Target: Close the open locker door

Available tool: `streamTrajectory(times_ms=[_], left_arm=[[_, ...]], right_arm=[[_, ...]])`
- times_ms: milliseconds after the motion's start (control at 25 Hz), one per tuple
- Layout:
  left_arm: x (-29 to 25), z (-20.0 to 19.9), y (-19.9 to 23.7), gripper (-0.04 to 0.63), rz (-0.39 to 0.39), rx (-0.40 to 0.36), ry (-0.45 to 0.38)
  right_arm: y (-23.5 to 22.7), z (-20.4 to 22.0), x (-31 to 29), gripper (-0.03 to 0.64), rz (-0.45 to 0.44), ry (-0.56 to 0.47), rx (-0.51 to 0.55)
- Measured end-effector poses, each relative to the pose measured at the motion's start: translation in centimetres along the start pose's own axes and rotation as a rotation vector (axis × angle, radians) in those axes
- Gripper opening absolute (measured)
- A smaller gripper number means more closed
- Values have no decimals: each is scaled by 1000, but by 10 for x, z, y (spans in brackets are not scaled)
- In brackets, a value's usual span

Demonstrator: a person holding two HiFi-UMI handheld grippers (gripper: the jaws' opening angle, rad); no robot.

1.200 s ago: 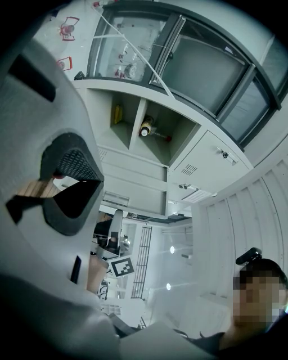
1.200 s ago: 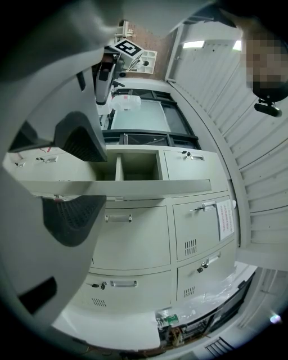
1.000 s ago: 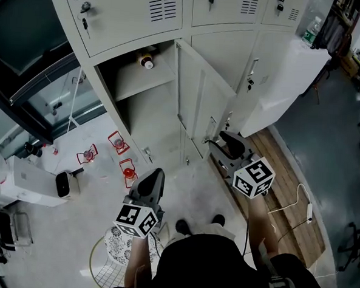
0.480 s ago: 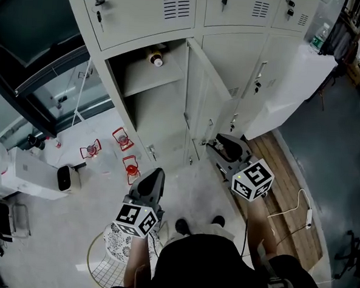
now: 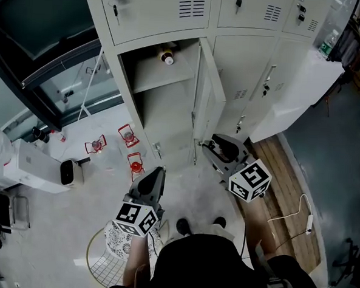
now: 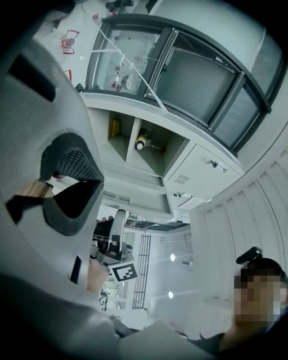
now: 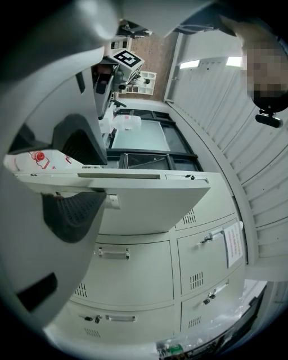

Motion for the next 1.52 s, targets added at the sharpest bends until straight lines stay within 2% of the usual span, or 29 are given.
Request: streamTrajectory(times_ms=[1000,1520], left_arm=[[14,-6,20,18,-78,-1,-19],[25,-6,27,18,-127,2,-23]], right_arm=[[24,-4,-69,135,-164,9,50],[24,-2,-99,110,-209,9,54]])
Point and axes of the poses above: the fingertips, and each gripper's own axes: x backward along the fingers, y to its left, z out of its underside, the point moved 8 cm from there along x, backward along the fingers, and after that the axes turned 6 degrees about -z, right-handed, at the moved point
